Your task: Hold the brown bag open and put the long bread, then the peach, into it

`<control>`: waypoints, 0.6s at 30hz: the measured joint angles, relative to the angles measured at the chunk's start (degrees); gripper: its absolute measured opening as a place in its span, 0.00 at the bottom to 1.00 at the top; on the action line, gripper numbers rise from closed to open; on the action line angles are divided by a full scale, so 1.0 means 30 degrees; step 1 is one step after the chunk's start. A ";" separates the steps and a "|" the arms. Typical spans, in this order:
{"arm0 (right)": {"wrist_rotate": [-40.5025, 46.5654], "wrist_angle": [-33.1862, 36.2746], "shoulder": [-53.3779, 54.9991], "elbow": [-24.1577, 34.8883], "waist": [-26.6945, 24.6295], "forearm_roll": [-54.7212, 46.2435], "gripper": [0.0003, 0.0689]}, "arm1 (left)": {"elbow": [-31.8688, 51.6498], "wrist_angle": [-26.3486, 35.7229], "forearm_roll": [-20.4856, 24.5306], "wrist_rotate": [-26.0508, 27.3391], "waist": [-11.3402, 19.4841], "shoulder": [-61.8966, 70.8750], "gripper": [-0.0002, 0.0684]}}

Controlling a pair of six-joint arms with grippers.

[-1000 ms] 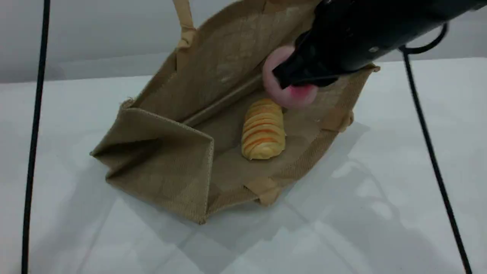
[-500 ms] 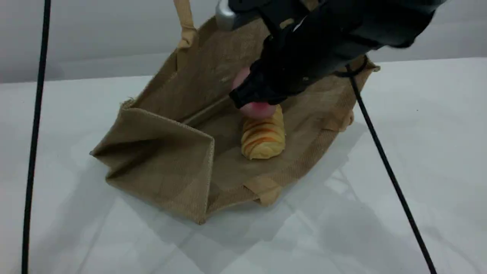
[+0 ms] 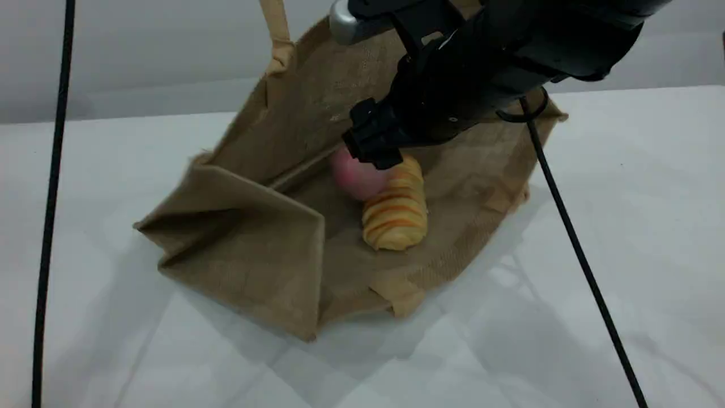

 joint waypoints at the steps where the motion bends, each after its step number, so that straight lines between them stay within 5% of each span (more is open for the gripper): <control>1: 0.0001 0.0197 -0.0038 0.0000 0.0000 0.0000 0.82 | 0.0000 0.0000 0.0000 0.0000 0.0000 0.0000 0.14; 10: -0.0787 0.2225 -0.1795 0.0017 -0.0335 0.0025 0.85 | 0.0000 0.0000 0.0021 0.0000 0.0000 0.0000 0.14; 18: -0.1115 0.5504 -0.4762 0.0017 -0.3450 0.0004 0.85 | 0.0000 0.0000 -0.0038 -0.0022 0.0000 0.0000 0.14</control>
